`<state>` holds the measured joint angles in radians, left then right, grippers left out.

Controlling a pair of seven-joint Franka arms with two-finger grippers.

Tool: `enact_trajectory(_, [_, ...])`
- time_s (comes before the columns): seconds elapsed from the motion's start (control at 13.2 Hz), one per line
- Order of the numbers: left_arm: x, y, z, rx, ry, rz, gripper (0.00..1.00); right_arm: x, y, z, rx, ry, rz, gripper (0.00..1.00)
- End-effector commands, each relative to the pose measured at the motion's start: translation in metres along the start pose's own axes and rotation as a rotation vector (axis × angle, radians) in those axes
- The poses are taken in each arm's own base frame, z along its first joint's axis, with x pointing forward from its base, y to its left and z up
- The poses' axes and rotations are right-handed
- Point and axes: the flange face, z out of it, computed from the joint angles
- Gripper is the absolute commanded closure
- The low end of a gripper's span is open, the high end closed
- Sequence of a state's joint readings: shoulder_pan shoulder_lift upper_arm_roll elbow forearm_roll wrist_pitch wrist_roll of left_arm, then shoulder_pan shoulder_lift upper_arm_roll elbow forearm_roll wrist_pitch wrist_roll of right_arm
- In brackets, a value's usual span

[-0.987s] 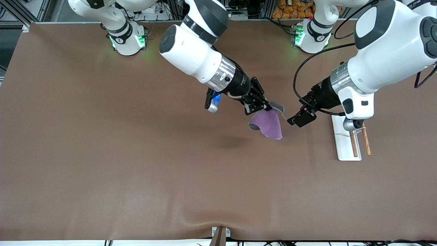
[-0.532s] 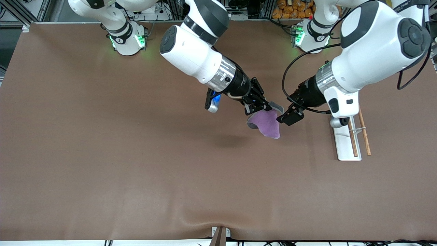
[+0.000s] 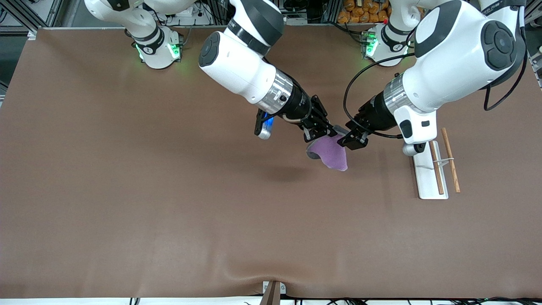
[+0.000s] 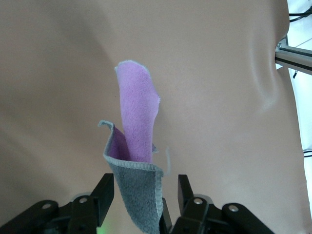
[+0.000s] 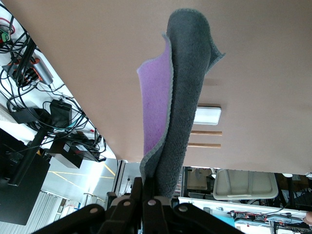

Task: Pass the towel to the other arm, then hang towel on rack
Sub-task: 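Grasp the hanging towel end with the left gripper below the right gripper, then open the right gripper and withdraw while the left gripper carries the towel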

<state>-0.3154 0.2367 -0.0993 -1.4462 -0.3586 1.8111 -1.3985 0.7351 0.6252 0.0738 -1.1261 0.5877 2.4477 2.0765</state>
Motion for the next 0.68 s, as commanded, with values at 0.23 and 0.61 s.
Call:
enact_trajectory(0.23, [-0.0038, 0.0030, -0.0065, -0.014, -0.019, -0.012, 0.74, -0.0042, -0.0026, -0.0044, -0.006, 0.012, 0.007, 1.00])
enact_trajectory(0.61, [-0.0059, 0.0024, -0.0090, -0.017, -0.018, 0.002, 1.00, -0.0044, -0.0036, -0.0059, -0.004, 0.011, 0.007, 1.00])
